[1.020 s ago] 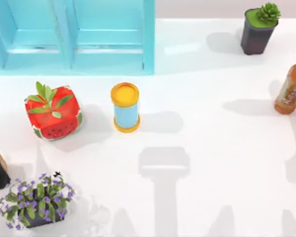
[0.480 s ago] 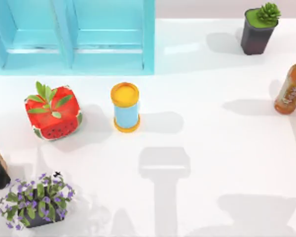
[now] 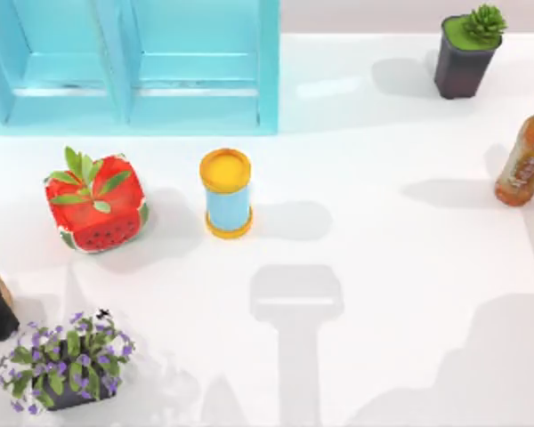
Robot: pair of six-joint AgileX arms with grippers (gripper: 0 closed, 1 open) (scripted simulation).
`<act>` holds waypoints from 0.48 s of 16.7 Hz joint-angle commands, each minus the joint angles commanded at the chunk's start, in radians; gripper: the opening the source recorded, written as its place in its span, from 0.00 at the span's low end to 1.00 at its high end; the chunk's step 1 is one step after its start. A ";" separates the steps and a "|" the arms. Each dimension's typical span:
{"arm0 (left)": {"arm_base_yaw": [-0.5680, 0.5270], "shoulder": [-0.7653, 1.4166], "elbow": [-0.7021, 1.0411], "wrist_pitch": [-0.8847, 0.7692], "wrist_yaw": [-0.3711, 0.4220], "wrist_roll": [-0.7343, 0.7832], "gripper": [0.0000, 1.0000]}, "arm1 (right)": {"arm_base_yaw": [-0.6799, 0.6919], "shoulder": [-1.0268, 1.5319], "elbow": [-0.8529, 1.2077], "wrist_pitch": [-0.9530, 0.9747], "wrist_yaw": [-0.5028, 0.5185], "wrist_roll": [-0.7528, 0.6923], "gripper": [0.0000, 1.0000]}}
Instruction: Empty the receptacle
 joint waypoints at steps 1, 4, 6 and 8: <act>0.000 0.000 0.000 0.000 0.000 0.000 1.00 | -0.010 0.027 0.027 -0.022 0.000 -0.010 1.00; 0.000 0.000 0.000 0.000 0.000 0.000 1.00 | -0.019 0.055 0.052 -0.043 0.000 -0.019 1.00; 0.000 0.000 0.000 0.000 0.000 0.000 1.00 | -0.019 0.055 0.052 -0.043 0.000 -0.019 1.00; 0.000 0.000 0.000 0.000 0.000 0.000 1.00 | -0.014 0.053 0.046 -0.037 0.000 -0.017 1.00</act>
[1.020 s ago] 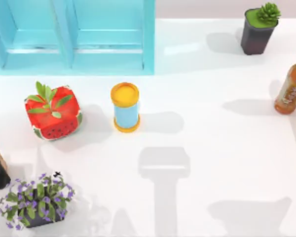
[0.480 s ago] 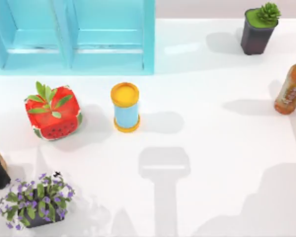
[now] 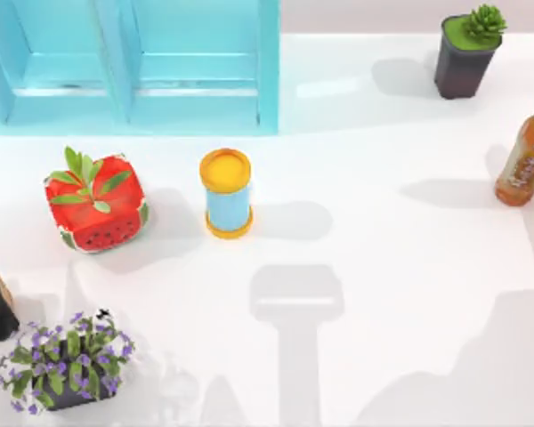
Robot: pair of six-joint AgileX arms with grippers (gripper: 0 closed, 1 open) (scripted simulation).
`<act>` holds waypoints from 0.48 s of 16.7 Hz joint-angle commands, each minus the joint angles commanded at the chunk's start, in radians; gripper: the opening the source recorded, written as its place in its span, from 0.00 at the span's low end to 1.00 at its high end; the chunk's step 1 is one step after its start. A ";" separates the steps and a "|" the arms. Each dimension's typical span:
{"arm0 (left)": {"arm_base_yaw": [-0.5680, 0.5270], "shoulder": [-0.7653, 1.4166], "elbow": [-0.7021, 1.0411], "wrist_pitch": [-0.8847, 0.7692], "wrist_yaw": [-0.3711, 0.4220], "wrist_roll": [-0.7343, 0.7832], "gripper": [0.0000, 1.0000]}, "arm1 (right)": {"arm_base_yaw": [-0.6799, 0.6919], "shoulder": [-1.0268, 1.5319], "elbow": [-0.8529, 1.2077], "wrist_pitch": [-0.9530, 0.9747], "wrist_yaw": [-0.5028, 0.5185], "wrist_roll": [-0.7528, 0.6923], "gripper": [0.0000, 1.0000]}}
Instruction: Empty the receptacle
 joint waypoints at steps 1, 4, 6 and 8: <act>0.000 0.000 0.000 0.000 0.000 0.000 1.00 | 0.000 0.004 -0.012 0.013 0.000 0.001 1.00; 0.000 0.000 0.000 0.000 0.000 0.000 1.00 | -0.001 0.032 -0.086 0.113 0.000 0.003 1.00; 0.000 0.000 0.000 0.000 0.000 0.000 1.00 | 0.000 0.059 -0.154 0.218 0.000 0.004 1.00; 0.000 0.000 0.000 0.000 0.000 0.000 1.00 | 0.000 0.086 -0.221 0.316 0.000 0.005 1.00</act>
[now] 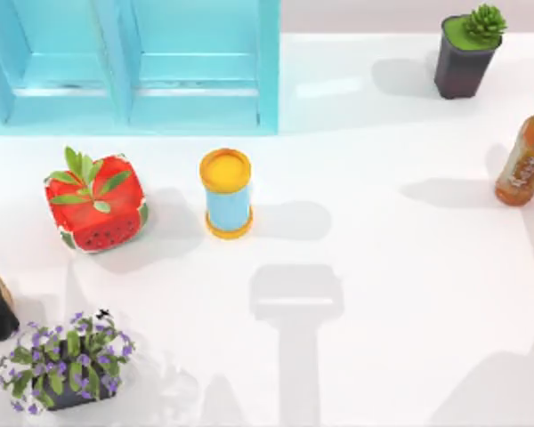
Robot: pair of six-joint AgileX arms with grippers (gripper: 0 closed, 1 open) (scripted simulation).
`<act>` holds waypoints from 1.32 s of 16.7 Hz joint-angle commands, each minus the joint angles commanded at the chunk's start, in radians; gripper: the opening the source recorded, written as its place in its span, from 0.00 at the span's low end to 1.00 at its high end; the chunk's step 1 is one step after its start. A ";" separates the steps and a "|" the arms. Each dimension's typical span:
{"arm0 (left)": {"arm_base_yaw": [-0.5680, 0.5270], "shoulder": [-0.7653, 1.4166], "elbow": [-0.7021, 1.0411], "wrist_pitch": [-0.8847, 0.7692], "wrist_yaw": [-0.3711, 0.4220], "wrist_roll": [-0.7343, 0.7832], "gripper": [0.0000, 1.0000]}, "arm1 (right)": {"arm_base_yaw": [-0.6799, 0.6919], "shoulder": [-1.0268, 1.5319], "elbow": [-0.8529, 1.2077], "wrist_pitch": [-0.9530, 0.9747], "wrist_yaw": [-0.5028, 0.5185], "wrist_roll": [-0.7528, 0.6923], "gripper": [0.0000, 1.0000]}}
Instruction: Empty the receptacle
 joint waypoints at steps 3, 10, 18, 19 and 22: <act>0.000 0.000 0.000 0.000 0.000 0.000 1.00 | 0.000 0.025 -0.061 0.075 0.000 0.000 1.00; 0.000 0.000 0.000 0.000 0.000 0.000 1.00 | 0.000 0.026 -0.065 0.079 0.000 0.000 0.77; 0.000 0.000 0.000 0.000 0.000 0.000 1.00 | 0.000 0.026 -0.065 0.079 0.000 0.000 0.17; 0.000 0.000 0.000 0.000 0.000 0.000 1.00 | 0.000 0.026 -0.065 0.079 0.000 0.000 0.10; 0.000 0.000 0.000 0.000 0.000 0.000 1.00 | 0.000 0.026 -0.065 0.079 0.000 0.000 0.00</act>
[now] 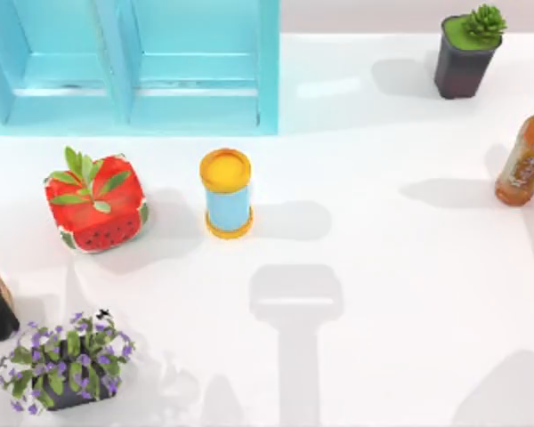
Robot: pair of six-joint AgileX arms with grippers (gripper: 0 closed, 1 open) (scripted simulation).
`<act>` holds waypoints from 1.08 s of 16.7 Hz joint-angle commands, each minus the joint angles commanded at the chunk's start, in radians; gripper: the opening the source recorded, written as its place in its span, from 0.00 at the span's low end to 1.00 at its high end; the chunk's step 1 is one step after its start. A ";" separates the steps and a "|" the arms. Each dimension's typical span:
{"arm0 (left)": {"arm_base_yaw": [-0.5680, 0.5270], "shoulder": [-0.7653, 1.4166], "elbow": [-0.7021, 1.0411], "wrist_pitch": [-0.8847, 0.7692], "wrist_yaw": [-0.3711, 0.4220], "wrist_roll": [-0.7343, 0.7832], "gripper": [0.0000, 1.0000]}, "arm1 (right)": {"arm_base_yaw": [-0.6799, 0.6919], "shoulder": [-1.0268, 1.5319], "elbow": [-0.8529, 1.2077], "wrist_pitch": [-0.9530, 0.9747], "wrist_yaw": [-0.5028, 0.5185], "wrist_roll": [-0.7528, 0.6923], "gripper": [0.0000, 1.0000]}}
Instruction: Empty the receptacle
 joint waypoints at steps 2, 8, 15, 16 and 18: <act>0.000 0.000 0.000 0.000 0.000 0.000 1.00 | 0.000 0.000 0.000 0.000 0.000 0.000 0.00; 0.000 0.000 0.000 0.000 0.000 0.000 1.00 | -0.001 -0.002 0.003 -0.003 0.000 0.001 0.00; 0.000 0.000 0.000 0.000 0.000 0.000 1.00 | -0.007 -0.049 0.224 -0.294 0.001 -0.006 0.00; 0.000 0.000 0.000 0.000 0.000 0.000 1.00 | -0.007 -0.054 0.262 -0.356 0.000 -0.007 0.00; 0.000 0.000 0.000 0.000 0.000 0.000 1.00 | -0.009 -0.075 0.344 -0.451 0.000 -0.009 0.00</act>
